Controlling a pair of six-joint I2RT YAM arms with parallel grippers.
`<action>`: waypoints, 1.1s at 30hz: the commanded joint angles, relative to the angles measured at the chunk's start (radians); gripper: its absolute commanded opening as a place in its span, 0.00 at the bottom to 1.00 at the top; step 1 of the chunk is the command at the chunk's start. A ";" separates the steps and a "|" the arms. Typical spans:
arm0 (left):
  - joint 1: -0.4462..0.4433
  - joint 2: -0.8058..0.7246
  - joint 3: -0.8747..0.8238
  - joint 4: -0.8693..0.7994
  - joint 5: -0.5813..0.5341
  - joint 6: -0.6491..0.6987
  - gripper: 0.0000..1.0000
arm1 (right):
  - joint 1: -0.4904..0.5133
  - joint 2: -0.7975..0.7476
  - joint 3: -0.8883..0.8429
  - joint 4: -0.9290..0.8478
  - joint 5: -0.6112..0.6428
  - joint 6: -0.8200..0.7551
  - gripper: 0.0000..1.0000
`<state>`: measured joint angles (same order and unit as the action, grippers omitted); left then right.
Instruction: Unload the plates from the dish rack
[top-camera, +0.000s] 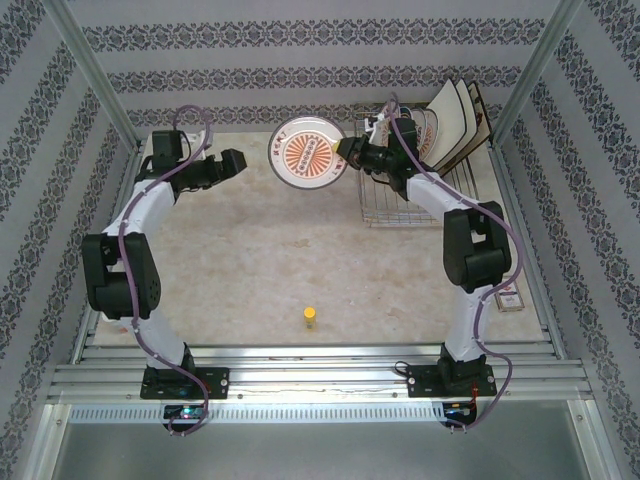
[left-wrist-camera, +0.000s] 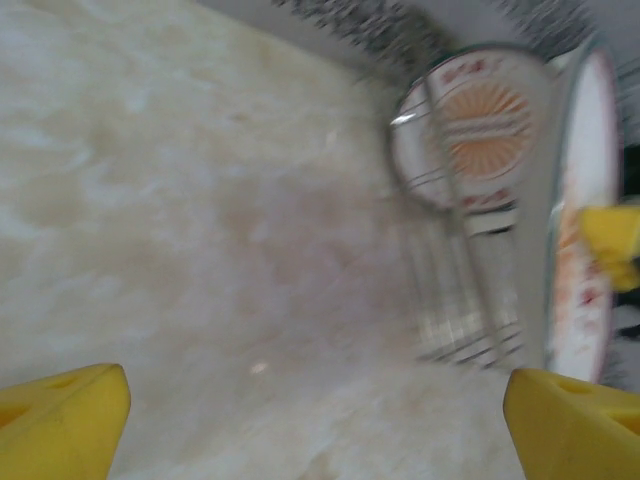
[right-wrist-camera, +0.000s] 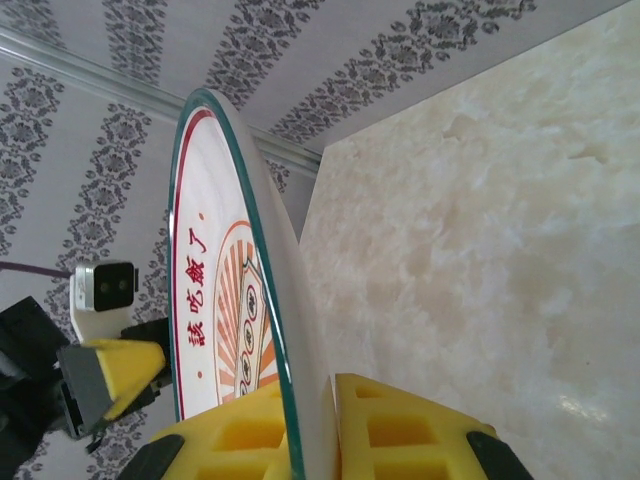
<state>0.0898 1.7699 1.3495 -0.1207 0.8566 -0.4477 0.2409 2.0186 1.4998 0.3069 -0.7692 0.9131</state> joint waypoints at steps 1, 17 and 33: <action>-0.002 0.031 -0.070 0.459 0.171 -0.329 0.93 | 0.038 0.005 0.063 0.062 -0.030 0.025 0.00; -0.019 0.058 -0.107 0.572 0.187 -0.410 0.78 | 0.136 0.080 0.182 0.012 0.028 0.044 0.00; -0.019 0.022 -0.098 0.452 0.147 -0.323 0.81 | 0.064 -0.001 0.056 0.094 0.120 0.080 0.00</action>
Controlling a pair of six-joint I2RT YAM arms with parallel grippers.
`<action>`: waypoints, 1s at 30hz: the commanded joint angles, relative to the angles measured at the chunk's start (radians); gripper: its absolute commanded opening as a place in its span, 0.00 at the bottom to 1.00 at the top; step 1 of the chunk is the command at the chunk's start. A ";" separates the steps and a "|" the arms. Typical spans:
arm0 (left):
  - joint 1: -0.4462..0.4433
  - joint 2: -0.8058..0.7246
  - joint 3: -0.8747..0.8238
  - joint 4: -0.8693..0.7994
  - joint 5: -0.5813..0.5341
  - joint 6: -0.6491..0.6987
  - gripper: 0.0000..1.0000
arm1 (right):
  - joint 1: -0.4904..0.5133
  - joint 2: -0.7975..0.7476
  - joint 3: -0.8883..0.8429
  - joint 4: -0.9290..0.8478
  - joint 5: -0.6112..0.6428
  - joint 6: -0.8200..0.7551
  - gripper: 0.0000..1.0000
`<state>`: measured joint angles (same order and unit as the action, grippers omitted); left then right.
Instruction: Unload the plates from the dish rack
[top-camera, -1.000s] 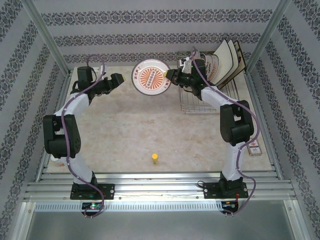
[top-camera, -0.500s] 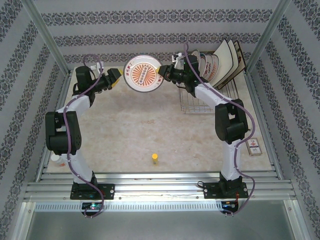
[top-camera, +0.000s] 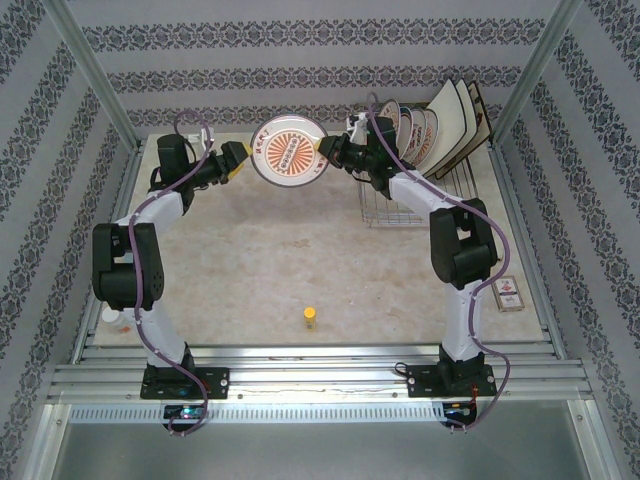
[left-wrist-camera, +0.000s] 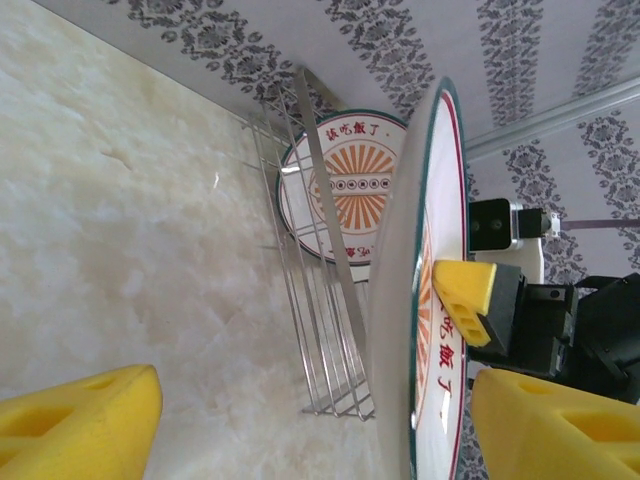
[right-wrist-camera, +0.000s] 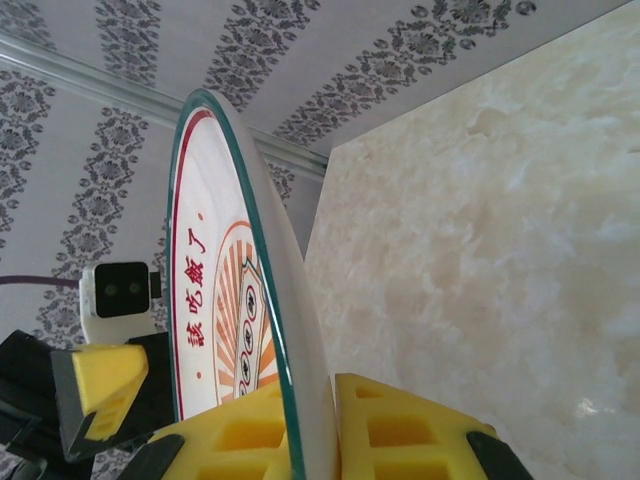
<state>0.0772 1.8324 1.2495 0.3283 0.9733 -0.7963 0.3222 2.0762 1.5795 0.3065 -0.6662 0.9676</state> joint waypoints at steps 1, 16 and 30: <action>-0.007 -0.043 -0.001 0.005 0.030 0.026 0.81 | -0.020 -0.058 -0.024 0.111 0.010 0.038 0.00; -0.022 0.001 0.034 0.031 0.042 -0.010 0.67 | 0.076 0.085 0.202 0.025 -0.064 0.036 0.00; -0.022 0.000 0.054 -0.006 0.036 -0.003 0.00 | 0.089 0.135 0.299 -0.034 -0.062 0.018 0.29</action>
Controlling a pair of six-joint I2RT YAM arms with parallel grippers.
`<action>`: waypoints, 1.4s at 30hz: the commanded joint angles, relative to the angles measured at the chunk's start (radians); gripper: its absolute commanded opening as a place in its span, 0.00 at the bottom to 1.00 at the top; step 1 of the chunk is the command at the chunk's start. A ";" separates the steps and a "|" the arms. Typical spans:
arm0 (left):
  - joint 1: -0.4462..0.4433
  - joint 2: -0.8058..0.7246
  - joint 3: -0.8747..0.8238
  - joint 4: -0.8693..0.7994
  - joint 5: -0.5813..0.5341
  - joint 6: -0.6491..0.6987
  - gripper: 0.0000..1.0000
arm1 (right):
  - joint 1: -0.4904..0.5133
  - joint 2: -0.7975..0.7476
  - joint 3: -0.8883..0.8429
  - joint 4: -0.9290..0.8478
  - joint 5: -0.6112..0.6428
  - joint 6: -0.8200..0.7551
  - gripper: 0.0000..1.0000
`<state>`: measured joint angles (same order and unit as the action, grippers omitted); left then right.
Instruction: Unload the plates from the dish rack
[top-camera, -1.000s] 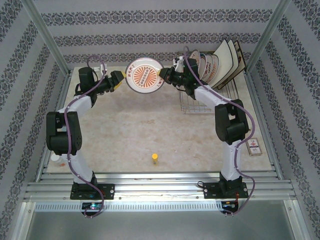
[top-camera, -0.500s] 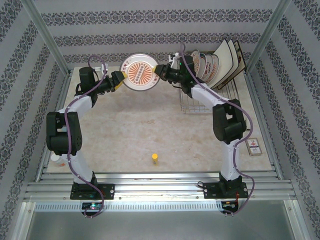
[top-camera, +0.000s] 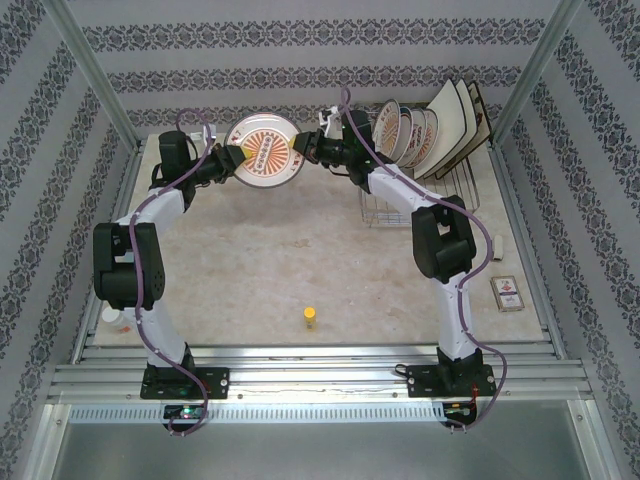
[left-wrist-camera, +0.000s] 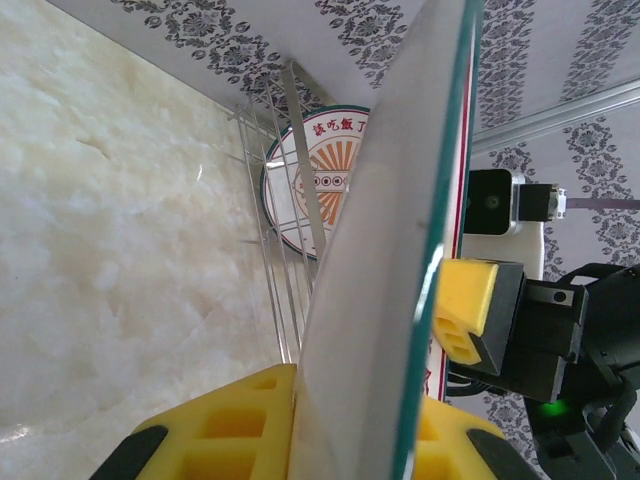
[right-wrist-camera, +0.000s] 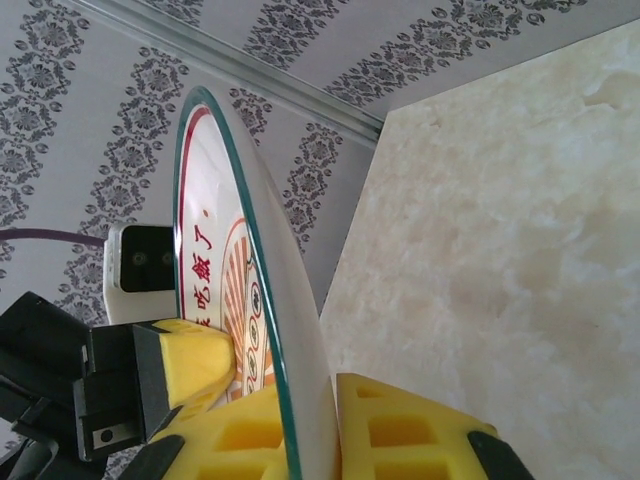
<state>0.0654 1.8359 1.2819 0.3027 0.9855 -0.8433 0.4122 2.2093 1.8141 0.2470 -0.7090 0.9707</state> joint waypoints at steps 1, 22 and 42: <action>-0.010 -0.006 0.018 0.021 0.015 0.041 0.00 | -0.002 0.004 0.072 0.008 -0.016 0.003 0.51; 0.180 -0.067 -0.140 0.005 -0.615 -0.156 0.00 | -0.140 -0.266 0.263 -1.098 0.605 -0.746 0.98; 0.258 0.169 -0.065 0.099 -0.689 -0.209 0.00 | -0.243 -0.352 0.125 -1.206 0.733 -0.880 0.98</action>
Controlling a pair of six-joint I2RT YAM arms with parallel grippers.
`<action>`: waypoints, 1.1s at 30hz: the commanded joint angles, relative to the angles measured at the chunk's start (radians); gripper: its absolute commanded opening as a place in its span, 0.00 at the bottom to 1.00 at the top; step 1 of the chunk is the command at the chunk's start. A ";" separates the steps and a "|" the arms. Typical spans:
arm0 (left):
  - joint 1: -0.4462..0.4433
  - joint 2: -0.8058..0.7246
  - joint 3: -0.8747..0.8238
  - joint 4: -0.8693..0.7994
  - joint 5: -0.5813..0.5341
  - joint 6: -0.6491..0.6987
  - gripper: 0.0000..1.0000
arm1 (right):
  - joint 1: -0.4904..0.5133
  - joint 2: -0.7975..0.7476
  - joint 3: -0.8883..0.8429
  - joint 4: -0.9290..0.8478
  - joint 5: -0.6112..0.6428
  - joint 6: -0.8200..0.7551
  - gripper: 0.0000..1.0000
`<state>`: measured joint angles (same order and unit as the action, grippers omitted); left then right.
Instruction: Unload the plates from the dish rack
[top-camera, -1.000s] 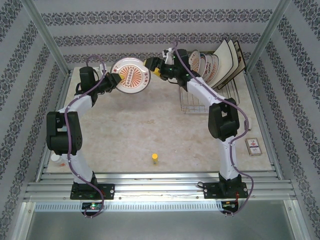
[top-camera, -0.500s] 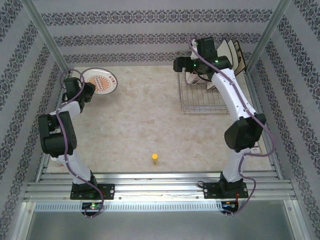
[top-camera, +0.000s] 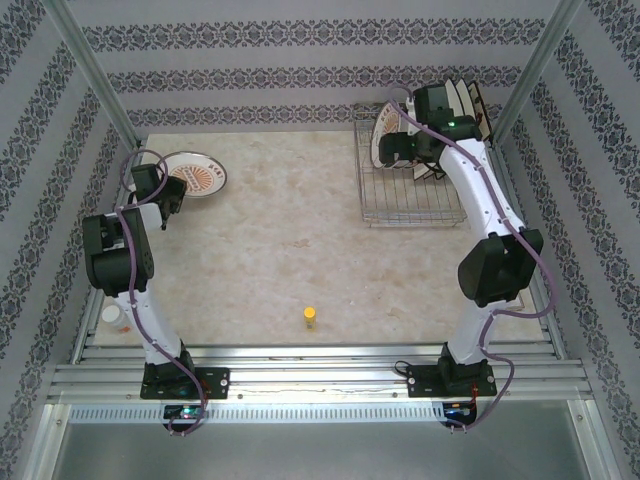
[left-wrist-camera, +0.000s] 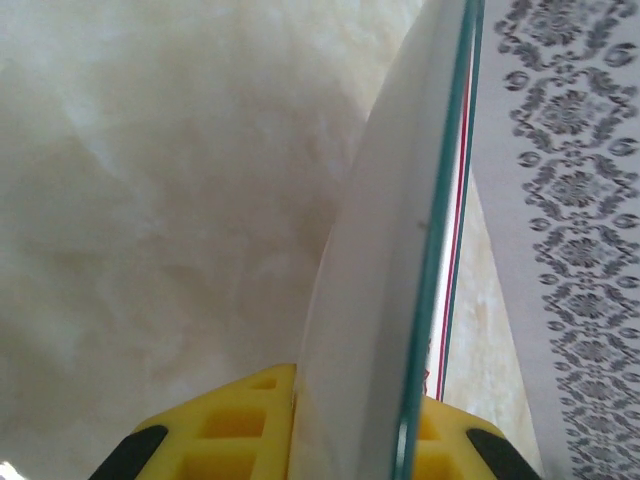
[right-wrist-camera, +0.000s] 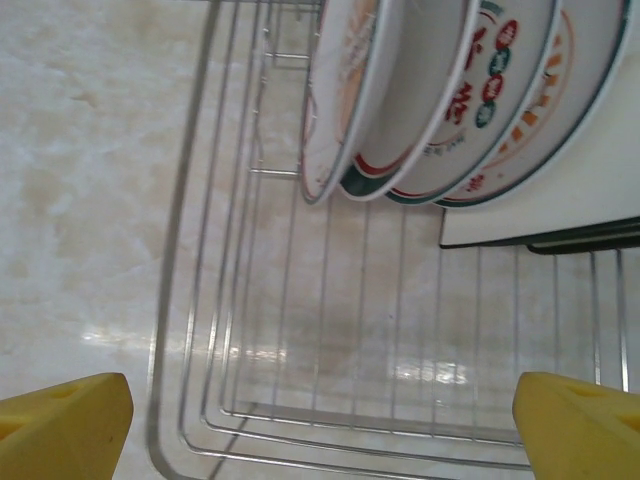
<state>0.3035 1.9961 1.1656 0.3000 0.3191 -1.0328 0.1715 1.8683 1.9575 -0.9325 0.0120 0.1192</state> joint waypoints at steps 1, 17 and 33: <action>0.021 0.022 0.065 0.098 -0.020 -0.018 0.00 | -0.004 -0.016 -0.022 -0.025 0.012 -0.030 0.98; 0.025 0.094 0.167 -0.081 -0.068 0.039 0.18 | -0.017 -0.045 -0.036 0.005 -0.003 -0.025 0.98; 0.021 0.055 0.271 -0.401 -0.087 0.356 0.70 | -0.008 -0.040 0.003 -0.008 -0.003 -0.032 0.98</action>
<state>0.3183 2.1078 1.3876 0.0097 0.2527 -0.8059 0.1654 1.8565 1.9354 -0.9390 0.0105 0.0975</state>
